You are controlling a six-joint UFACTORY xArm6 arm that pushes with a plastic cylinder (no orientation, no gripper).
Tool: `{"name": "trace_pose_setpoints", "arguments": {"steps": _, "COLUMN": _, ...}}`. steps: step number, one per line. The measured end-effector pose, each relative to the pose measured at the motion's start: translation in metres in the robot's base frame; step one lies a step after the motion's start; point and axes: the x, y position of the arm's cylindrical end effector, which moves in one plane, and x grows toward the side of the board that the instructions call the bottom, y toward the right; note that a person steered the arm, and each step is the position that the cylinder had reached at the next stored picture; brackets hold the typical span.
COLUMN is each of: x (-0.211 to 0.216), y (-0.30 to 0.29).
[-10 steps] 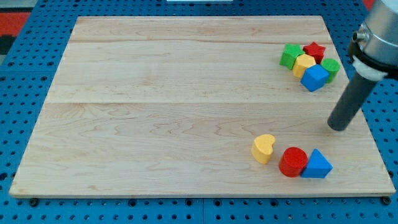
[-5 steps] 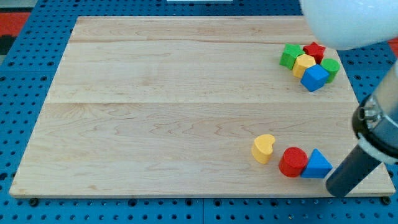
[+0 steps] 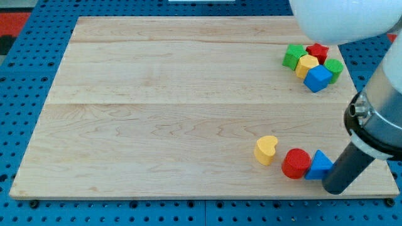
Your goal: Slide the triangle towards the top center
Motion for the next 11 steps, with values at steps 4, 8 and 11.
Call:
{"name": "trace_pose_setpoints", "arguments": {"steps": 4, "x": -0.011, "y": 0.008}}
{"name": "trace_pose_setpoints", "arguments": {"steps": 8, "x": -0.042, "y": -0.024}}
{"name": "trace_pose_setpoints", "arguments": {"steps": 11, "x": -0.078, "y": -0.038}}
